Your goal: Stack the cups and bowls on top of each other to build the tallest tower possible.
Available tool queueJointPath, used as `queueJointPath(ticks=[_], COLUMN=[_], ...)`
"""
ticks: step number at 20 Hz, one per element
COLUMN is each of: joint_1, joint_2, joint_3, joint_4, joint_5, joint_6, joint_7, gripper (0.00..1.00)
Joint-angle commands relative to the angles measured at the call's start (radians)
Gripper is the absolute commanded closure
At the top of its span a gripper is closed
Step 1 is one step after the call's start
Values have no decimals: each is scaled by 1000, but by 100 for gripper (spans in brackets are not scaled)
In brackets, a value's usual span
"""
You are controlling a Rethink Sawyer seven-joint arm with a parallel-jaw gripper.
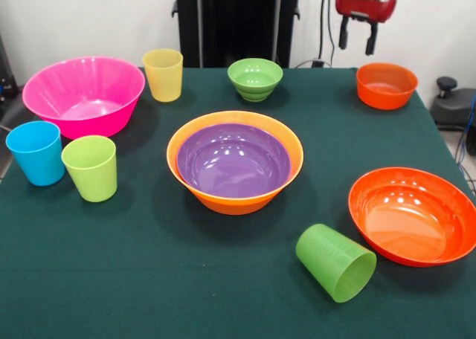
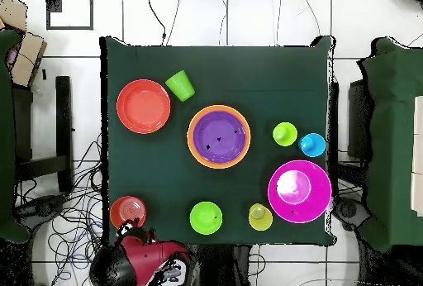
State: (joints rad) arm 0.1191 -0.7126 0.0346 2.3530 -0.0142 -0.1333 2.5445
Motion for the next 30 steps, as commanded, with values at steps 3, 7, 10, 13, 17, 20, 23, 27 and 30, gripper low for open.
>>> queueJointPath(ticks=[3, 7, 10, 13, 17, 20, 23, 27, 30], joint_1=[-43, -35, -8, 19, 42, 50, 34, 26, 4], joint_2=[-29, -13, 0, 22, 57, 88, 108, 139, 150], joint_3=[135, 126, 103, 78, 58, 45, 48, 46, 56], joint_4=[-89, -87, -118, -159, -202, -225, -235, -253, -256], joint_5=[25, 19, 47, 74, 99, 102, 94, 81, 60], joint_6=[116, 94, 112, 131, 140, 129, 120, 103, 96], joint_7=[78, 81, 87, 90, 92, 82, 75, 70, 61], gripper=[0, 0, 0, 0, 0, 0, 0, 0, 0])
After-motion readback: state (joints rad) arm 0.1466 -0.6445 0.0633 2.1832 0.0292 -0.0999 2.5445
